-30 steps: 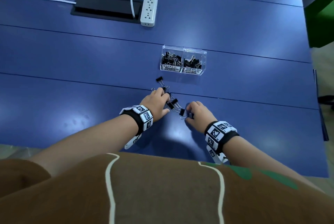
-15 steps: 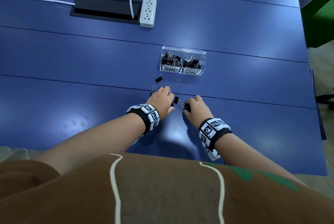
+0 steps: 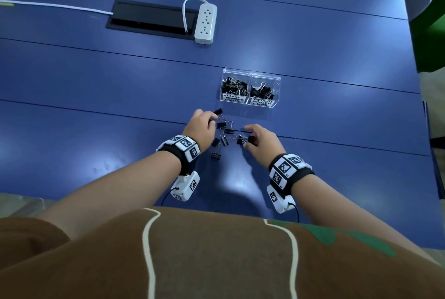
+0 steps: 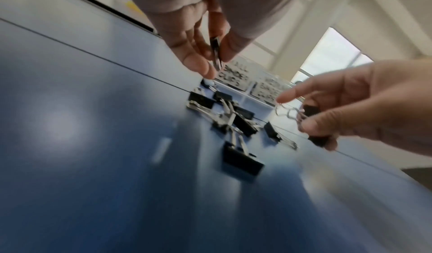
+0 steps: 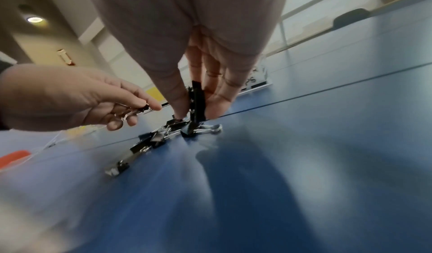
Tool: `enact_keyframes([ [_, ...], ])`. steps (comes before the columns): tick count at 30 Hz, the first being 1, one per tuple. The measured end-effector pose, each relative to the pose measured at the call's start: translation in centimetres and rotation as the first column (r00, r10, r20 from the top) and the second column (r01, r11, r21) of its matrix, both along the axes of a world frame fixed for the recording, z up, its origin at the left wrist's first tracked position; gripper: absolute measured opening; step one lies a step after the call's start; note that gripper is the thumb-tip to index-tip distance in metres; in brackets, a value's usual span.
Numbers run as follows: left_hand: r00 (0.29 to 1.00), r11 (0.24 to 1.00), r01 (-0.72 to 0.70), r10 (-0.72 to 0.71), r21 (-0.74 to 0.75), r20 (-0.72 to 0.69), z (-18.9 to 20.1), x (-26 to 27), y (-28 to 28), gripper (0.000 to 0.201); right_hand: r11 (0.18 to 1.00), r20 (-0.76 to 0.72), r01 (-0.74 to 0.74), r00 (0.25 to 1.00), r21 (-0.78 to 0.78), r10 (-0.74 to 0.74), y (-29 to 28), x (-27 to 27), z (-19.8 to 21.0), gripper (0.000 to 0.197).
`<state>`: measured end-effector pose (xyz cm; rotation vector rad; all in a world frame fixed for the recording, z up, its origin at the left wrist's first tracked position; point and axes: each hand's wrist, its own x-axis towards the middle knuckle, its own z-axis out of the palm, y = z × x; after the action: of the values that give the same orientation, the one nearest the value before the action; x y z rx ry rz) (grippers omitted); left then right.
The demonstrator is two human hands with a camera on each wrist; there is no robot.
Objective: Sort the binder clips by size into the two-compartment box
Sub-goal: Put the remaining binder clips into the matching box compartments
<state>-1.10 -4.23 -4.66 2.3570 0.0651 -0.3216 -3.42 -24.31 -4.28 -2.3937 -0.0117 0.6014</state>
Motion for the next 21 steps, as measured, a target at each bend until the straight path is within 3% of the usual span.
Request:
enact_keyframes([
  [3,0.99,0.993,-0.113,0.114,0.024,-0.088,0.0,0.5,1.3,0.026,0.985,-0.055,-0.131,0.991,-0.114,0.125,1.6,0.7,-0.5,0.05],
  [7,0.979,0.988,-0.119,0.133,0.098,-0.152,-0.2,0.4,1.9,0.027,0.949,-0.066,-0.211,0.977,-0.233,0.2,2.6,0.7,-1.2,0.039],
  [12,0.973,0.985,-0.074,0.106,0.157,-0.204,-0.6,0.2,1.9,0.012,0.958,-0.013,-0.176,0.984,-0.225,0.178,2.4,0.8,-1.2,0.032],
  [16,0.97,0.98,0.025,0.024,0.197,-0.243,-1.1,0.1,1.6,0.039,0.963,-0.034,-0.179,0.984,-0.201,0.175,1.8,1.8,-0.5,0.027],
  [21,0.97,0.962,0.086,-0.022,0.259,-0.241,-1.6,0.5,0.6,0.038,0.988,0.109,0.061,0.993,-0.142,-0.045,0.4,5.8,2.5,0.021],
])
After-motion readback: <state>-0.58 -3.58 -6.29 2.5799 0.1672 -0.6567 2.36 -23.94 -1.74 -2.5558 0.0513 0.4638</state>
